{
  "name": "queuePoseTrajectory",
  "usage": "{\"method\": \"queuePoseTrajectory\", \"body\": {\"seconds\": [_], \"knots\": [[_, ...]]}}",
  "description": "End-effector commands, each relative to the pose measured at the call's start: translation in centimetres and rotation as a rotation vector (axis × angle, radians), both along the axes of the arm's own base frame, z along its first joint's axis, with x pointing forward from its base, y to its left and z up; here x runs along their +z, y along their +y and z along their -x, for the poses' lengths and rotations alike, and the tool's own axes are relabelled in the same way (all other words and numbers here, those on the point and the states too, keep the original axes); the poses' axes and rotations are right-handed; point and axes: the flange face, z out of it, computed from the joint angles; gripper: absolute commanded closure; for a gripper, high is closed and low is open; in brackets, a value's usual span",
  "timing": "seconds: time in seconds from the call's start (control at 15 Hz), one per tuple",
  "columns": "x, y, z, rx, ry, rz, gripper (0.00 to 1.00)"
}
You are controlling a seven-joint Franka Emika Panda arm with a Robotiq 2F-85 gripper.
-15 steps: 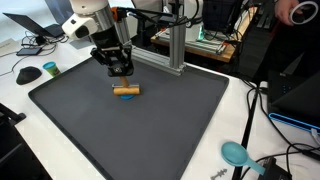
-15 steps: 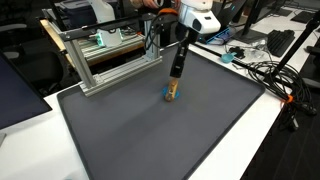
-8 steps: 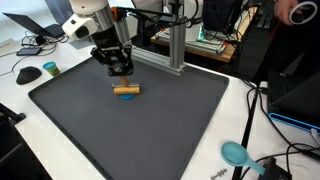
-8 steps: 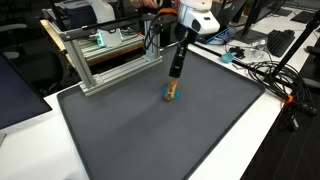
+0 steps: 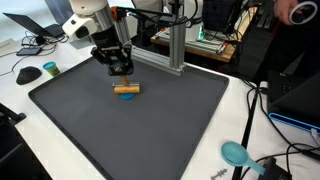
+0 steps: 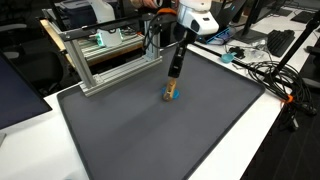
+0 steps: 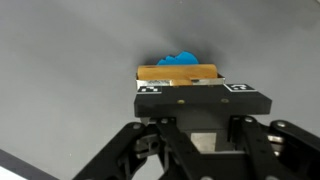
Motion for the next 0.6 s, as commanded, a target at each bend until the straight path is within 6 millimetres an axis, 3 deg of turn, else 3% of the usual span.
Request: {"method": "queuePoseTrajectory", "body": {"seconds": [0.0,0.53], "knots": [[-6.6,-1.26,2.73,-0.013,0.151,0.008,0.77],[-6.64,-1.43,2.9,-0.016,0.161,0.01,0.77]]}}
